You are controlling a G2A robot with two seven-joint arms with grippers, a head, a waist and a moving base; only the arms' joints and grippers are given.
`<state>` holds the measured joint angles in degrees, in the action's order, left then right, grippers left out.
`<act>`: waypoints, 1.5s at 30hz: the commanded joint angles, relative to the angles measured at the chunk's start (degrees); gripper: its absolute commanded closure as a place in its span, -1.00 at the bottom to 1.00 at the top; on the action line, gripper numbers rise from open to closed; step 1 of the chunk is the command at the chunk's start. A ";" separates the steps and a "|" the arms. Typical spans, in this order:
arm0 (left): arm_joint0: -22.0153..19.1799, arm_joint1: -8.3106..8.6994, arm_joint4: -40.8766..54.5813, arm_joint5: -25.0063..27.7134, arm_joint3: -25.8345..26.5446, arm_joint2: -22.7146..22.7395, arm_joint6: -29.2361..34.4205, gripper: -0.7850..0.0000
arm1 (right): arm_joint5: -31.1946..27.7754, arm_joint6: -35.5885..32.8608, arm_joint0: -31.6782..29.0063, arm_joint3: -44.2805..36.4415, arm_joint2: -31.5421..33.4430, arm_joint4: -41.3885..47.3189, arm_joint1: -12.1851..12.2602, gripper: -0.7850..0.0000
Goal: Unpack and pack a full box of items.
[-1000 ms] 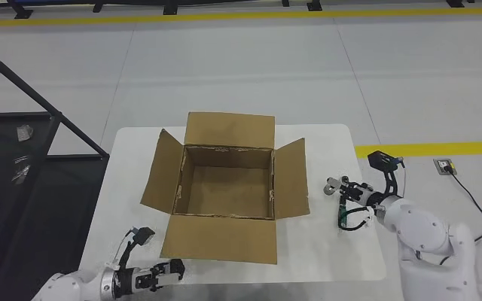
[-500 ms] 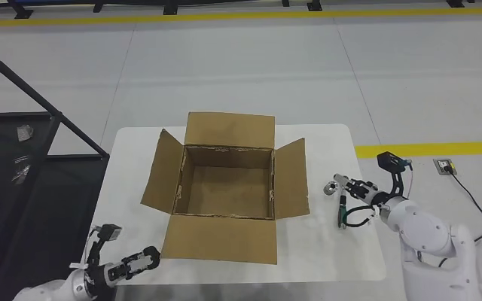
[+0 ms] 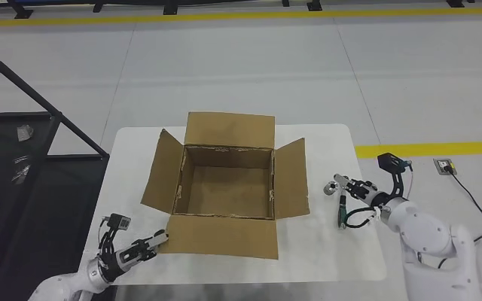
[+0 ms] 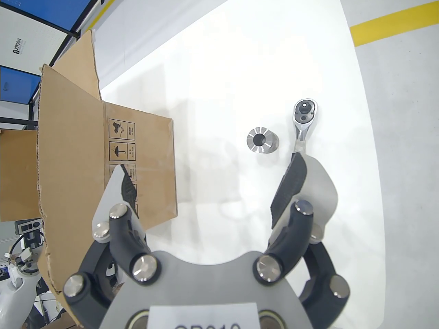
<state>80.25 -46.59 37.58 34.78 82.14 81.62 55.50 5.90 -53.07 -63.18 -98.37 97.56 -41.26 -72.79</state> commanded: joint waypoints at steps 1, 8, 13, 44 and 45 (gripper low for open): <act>-0.03 -0.16 0.17 0.32 -0.55 0.16 -0.62 1.00 | -0.27 0.28 0.10 0.50 -0.01 0.44 0.15 -1.00; 0.52 -0.42 0.87 0.65 -1.40 1.58 -1.24 1.00 | -0.37 0.72 0.72 1.26 -1.14 1.02 0.55 -1.00; 1.37 -0.50 1.42 1.15 -1.59 2.90 -0.98 1.00 | -0.54 0.80 1.36 1.99 -1.72 1.32 0.85 -1.00; 0.27 -2.56 -0.34 0.47 -5.37 1.80 -1.91 1.00 | 7.86 -10.46 9.11 10.98 -12.48 -21.39 2.88 -1.00; 0.14 -2.64 -0.37 0.60 -5.56 1.65 -1.75 1.00 | 8.97 -10.85 9.67 11.50 -12.77 -22.35 2.88 -1.00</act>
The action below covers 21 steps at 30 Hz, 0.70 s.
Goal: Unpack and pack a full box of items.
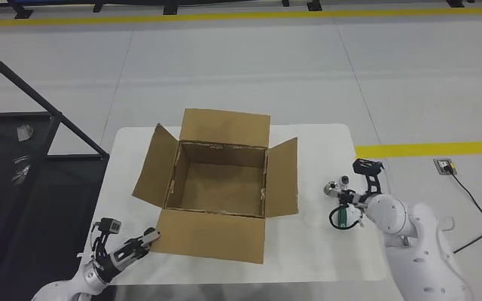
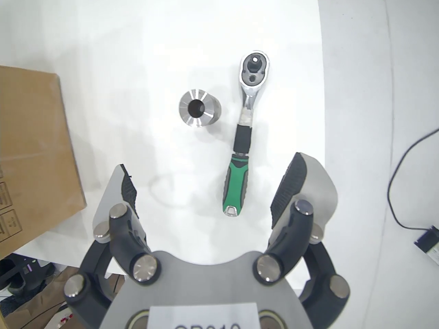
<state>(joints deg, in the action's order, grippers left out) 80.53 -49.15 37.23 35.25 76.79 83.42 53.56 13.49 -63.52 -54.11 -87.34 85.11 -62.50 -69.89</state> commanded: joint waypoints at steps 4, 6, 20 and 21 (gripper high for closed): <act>-0.55 -0.30 0.02 0.30 -1.09 -0.46 1.26 -0.79 | 1.38 -0.41 0.60 0.47 -0.32 -1.10 -0.02 -1.00; -0.73 -0.39 0.45 -0.26 -1.55 -0.48 1.68 -1.00 | 1.38 -0.41 0.60 0.47 -0.32 -1.10 -0.02 -1.00; -1.43 -0.86 1.61 -0.63 -1.85 0.31 4.74 -1.00 | -4.89 -6.07 6.56 7.95 -4.02 -6.04 0.25 -1.00; -1.35 -0.86 1.64 -0.59 -1.88 0.49 4.90 -1.00 | -6.08 -6.59 7.33 8.98 -4.47 -6.36 0.27 -1.00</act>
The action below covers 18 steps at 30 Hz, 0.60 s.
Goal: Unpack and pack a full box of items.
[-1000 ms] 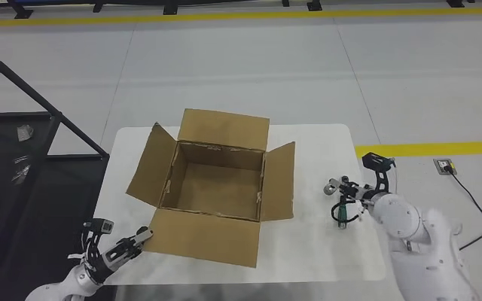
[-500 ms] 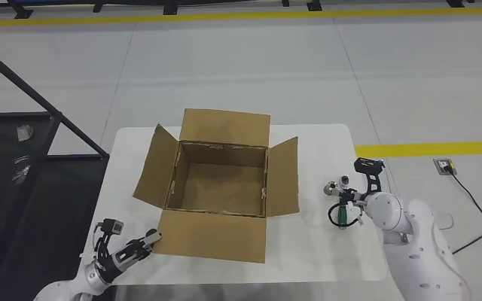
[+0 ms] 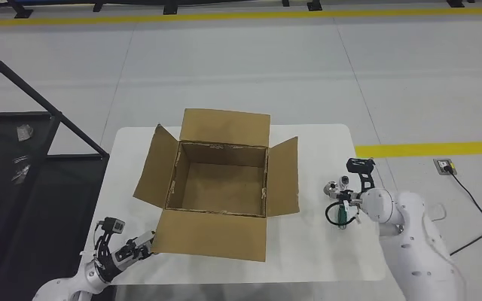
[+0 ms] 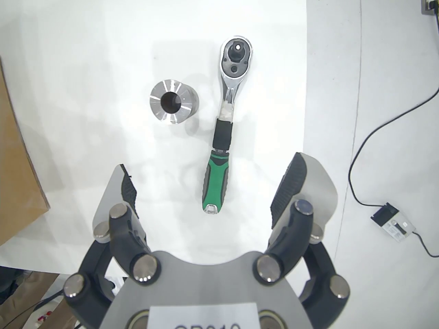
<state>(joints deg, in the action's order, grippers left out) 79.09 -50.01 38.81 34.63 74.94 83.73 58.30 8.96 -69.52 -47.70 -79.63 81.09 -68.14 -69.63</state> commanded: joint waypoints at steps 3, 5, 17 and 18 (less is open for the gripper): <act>0.39 -0.06 0.28 0.06 -0.14 0.57 0.52 -1.00 | -3.48 -2.04 2.45 3.82 -1.26 -0.82 0.03 -1.00; 0.48 -0.15 0.49 0.01 -0.16 0.62 0.68 -1.00 | -3.98 -3.35 3.83 6.29 -2.09 -1.90 0.02 -1.00; 0.74 -0.51 0.15 0.09 0.12 1.37 0.92 -1.00 | -3.87 0.98 10.15 19.66 -4.23 0.52 -0.74 0.07; 0.81 -0.54 0.10 0.15 0.15 1.45 0.93 -1.00 | -3.88 1.20 10.57 20.41 -4.51 0.62 -0.82 0.08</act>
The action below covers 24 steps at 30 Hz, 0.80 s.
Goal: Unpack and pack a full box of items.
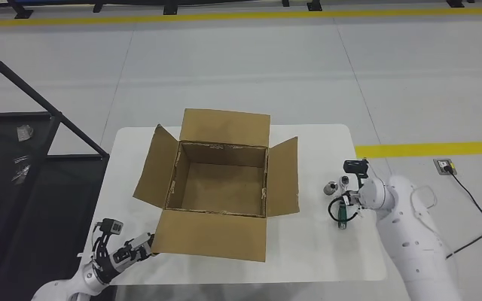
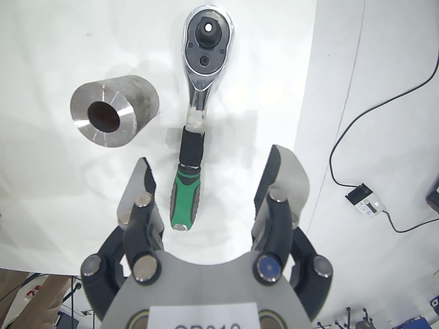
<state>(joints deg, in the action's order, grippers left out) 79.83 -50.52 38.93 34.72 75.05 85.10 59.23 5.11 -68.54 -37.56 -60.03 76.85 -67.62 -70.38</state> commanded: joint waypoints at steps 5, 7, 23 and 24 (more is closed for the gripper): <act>0.43 -0.15 -0.44 0.03 0.28 0.49 -0.20 -1.00 | 1.09 0.38 2.37 3.71 -2.24 -0.40 -0.57 0.04; 0.59 -0.20 -0.64 0.01 0.40 0.60 -0.19 -1.00 | 1.35 0.74 3.05 4.86 -2.87 -0.27 -0.78 0.05; 1.89 -0.57 -1.08 0.38 0.83 1.95 -0.36 -1.00 | 0.95 3.37 7.41 12.92 -3.95 3.30 -1.53 0.22; 1.97 -0.58 -1.08 0.35 0.87 2.07 -0.34 -1.00 | 0.74 3.45 7.66 13.47 -3.98 3.56 -1.56 0.22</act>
<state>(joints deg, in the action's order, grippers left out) 81.71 -51.09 37.86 35.11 75.90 87.03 58.91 6.09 -65.17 -30.16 -47.13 72.90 -64.33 -71.91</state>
